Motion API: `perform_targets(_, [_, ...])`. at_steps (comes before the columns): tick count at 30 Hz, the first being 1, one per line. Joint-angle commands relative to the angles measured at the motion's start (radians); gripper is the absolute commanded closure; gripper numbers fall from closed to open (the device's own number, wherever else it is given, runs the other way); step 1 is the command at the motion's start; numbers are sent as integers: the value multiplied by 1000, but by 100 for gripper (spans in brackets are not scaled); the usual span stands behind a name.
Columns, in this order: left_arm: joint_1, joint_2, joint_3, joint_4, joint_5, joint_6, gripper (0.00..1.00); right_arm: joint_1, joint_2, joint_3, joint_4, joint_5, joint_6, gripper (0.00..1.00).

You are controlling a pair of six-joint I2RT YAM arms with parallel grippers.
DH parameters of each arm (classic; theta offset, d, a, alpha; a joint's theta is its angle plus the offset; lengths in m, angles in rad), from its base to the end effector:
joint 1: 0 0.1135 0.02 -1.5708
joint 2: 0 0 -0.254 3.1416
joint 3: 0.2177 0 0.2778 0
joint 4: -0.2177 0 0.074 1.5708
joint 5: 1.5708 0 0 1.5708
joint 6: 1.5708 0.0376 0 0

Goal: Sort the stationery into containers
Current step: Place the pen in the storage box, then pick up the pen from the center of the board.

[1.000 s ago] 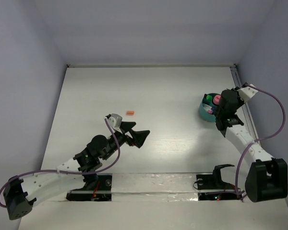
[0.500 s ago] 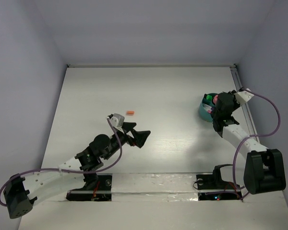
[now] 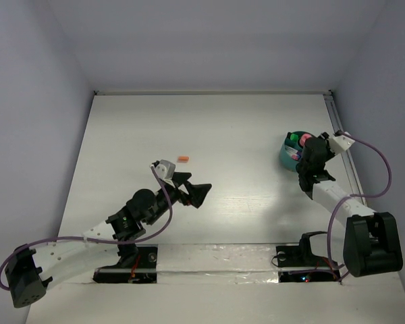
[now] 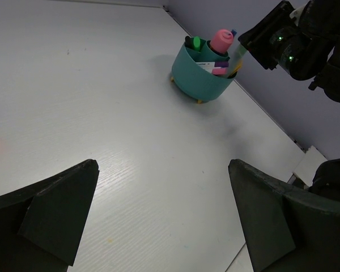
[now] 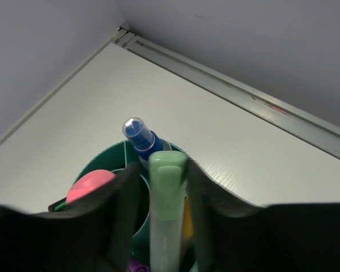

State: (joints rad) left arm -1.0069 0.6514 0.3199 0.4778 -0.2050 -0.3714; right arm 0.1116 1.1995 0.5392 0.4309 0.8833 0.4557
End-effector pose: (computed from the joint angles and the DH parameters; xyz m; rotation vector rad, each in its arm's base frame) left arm 0.1153 -0.1680 0.2521 0.2974 1.4735 -0.9808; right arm 0.2757 0.0017 0.2090 0.8760 1.4919 -0.3756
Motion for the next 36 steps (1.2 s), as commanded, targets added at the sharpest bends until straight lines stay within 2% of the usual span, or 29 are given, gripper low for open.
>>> perform_targets(1, [-2, -13, 4, 35, -19, 12, 1, 11, -47, 33, -4, -27, 20, 51])
perform_targets(7, [-2, -7, 4, 48, -25, 5, 1, 11, -178, 54, -126, -81, 3, 36])
perform_targets(11, [-2, 14, 22, 53, -16, -26, 1, 11, -259, 85, -280, -185, 6, 36])
perform_targets(12, [-2, 13, 30, 45, -19, -47, 1, 11, -285, 99, -311, -287, 23, 36])
perform_targets(14, [-2, -7, 91, -51, -57, -87, 1, 49, -298, 107, -366, -415, 52, 58])
perform_targets(15, [-2, -15, 147, -124, -80, -116, 1, 127, -298, 110, -386, -496, 75, 79])
perform_targets(16, [-2, -24, 174, -157, -92, -130, 1, 184, -290, 110, -386, -520, 75, 88])
perform_targets(18, [-2, -65, 223, -212, -112, -155, 1, 314, -261, 114, -405, -540, 106, 97])
perform_targets(19, [-2, -82, 255, -252, -132, -175, 1, 432, -214, 111, -396, -559, 119, 98])
perform_targets(20, [-2, -120, 269, -272, -142, -185, 1, 491, -184, 110, -368, -570, 159, 98])
perform_targets(22, [-2, -154, 300, -318, -190, -202, 1, 606, -111, 111, -321, -586, 190, 92])
perform_targets(23, [-2, -182, 330, -371, -203, -213, 1, 713, -19, 142, -290, -583, 207, 89])
perform_targets(24, [-2, -196, 347, -399, -221, -213, 1, 764, 33, 166, -279, -575, 213, 86])
perform_targets(25, [-2, -203, 367, -436, -258, -212, 1, 810, 88, 191, -259, -581, 213, 75])
perform_targets(26, [-2, -219, 405, -503, -275, -210, 1, 889, 207, 265, -248, -589, 203, 70])
perform_targets(27, [-2, -226, 422, -534, -293, -207, 1, 922, 271, 315, -259, -595, 198, 66])
perform_targets(28, [-2, -233, 439, -560, -315, -205, 1, 951, 334, 364, -267, -615, 196, 56])
perform_targets(30, [-2, -256, 470, -613, -327, -204, 1, 1020, 513, 520, -300, -647, 189, 46])
perform_targets(32, [-2, -275, 488, -662, -341, -207, 1, 1057, 616, 614, -331, -656, 178, 32])
perform_targets(33, [-2, -282, 493, -677, -347, -218, 1, 1079, 705, 702, -345, -679, 176, 30])
perform_targets(36, [-2, -309, 490, -715, -359, -236, 1, 1091, 802, 786, -354, -701, 187, 29])
